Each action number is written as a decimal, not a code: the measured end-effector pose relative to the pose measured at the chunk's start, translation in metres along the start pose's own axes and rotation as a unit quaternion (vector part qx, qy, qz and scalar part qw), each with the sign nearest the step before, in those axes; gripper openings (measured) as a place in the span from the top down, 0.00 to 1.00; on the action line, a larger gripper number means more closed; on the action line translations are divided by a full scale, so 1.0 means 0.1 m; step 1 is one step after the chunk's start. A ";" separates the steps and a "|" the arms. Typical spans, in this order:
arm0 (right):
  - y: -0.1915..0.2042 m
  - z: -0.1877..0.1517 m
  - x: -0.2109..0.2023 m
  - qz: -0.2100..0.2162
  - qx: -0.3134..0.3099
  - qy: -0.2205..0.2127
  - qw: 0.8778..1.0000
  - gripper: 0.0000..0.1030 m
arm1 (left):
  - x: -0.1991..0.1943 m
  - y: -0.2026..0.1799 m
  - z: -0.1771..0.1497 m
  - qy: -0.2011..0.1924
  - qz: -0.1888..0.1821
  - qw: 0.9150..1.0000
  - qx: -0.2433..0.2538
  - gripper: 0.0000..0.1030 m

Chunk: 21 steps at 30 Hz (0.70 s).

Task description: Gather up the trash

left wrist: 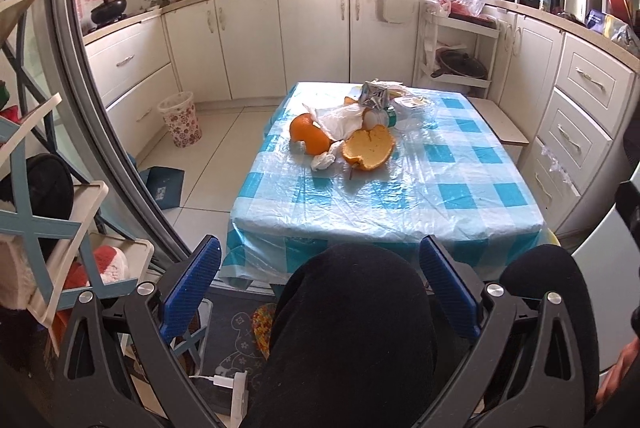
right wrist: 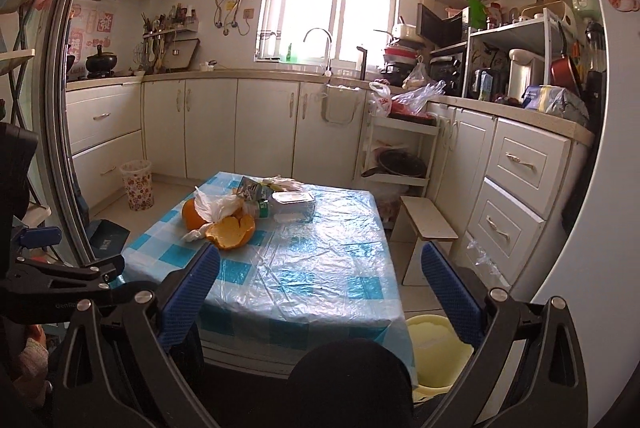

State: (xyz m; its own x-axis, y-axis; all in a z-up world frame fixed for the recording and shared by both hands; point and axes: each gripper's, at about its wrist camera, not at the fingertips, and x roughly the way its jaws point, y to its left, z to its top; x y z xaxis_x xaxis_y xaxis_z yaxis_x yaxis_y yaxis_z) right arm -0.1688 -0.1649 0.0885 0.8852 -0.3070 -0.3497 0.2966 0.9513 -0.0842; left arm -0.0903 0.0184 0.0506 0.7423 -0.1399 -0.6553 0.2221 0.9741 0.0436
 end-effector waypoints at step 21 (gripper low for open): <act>-0.54 -0.18 -0.34 -0.052 0.095 0.022 0.994 0.06 | -0.47 -0.43 -0.05 -0.030 -0.016 0.998 0.054 0.08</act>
State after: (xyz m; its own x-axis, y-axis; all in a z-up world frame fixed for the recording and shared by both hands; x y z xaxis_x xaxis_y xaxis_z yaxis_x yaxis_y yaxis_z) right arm -0.2218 -0.2055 0.0885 0.8311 -0.3972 -0.3891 0.4511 0.8908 0.0542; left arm -0.1375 -0.0157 0.0756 0.7687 -0.1849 -0.6123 0.3120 0.9441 0.1066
